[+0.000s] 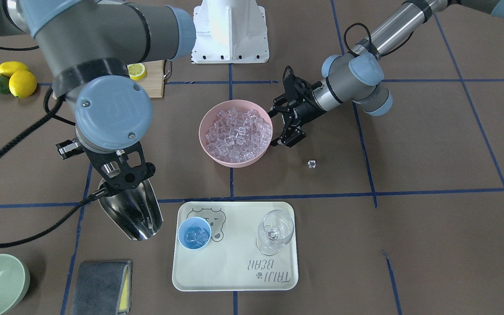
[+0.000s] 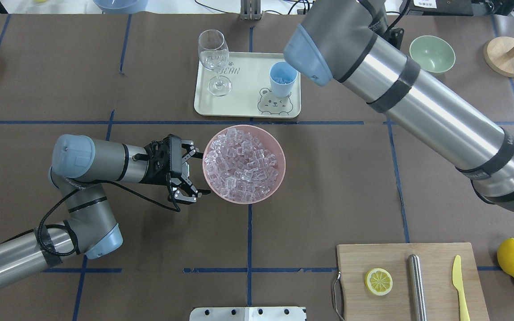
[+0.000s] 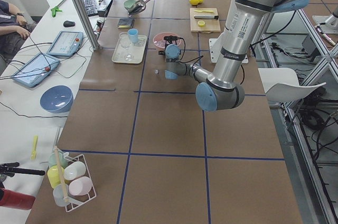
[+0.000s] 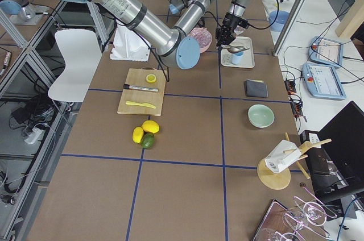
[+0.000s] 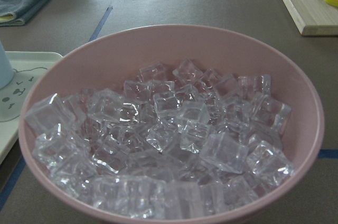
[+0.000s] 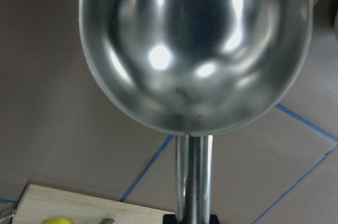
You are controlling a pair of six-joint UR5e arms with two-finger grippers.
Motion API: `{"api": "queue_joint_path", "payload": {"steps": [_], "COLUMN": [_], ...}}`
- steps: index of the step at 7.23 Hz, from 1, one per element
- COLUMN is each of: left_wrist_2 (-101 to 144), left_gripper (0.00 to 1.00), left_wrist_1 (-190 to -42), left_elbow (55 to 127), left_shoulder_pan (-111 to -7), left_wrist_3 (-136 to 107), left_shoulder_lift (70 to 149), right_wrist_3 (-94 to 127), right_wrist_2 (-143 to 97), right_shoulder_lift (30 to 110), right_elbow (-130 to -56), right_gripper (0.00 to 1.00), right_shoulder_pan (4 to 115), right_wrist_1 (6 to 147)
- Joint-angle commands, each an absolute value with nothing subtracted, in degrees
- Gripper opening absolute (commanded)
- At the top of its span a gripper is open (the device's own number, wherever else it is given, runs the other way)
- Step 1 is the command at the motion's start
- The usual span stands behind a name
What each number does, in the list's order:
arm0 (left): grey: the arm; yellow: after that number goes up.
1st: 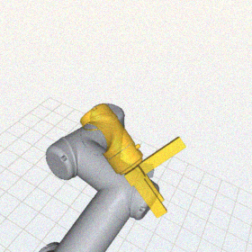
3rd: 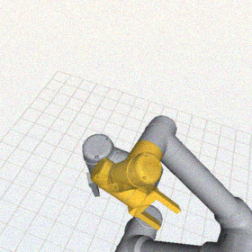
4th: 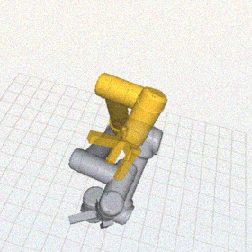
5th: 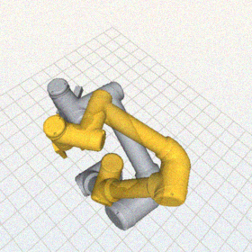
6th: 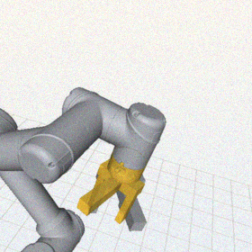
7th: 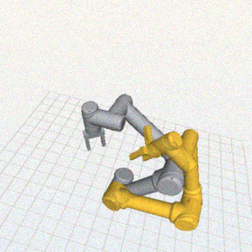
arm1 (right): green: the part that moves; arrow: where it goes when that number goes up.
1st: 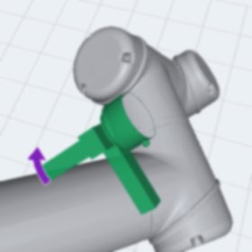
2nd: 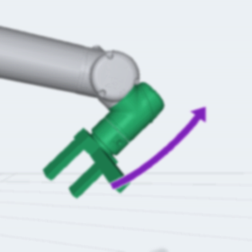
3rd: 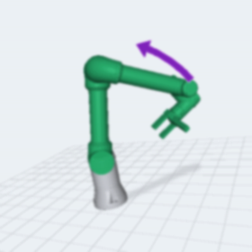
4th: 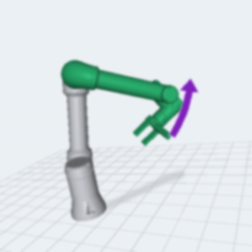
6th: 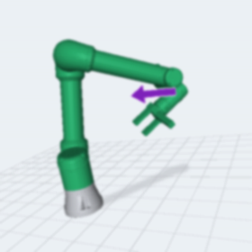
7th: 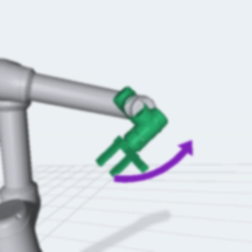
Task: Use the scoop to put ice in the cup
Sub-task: 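Carry the empty scoop back toward its spot on the table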
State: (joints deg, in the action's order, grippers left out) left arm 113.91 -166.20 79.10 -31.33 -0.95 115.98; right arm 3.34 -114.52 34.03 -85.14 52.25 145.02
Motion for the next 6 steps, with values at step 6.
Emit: {"api": "queue_joint_path", "payload": {"steps": [6], "left_wrist_2": [113.91], "left_gripper": [1.0], "left_wrist_1": [-166.2], "left_elbow": [79.1], "left_shoulder_pan": [-31.29], "left_wrist_3": [-0.97], "left_shoulder_lift": [116.1], "right_wrist_3": [34.24], "right_wrist_2": [-130.42], "right_shoulder_lift": [75.11], "right_elbow": [-119.16], "right_gripper": [0.0], "right_shoulder_pan": [52.65], "right_wrist_1": [128.68]}}
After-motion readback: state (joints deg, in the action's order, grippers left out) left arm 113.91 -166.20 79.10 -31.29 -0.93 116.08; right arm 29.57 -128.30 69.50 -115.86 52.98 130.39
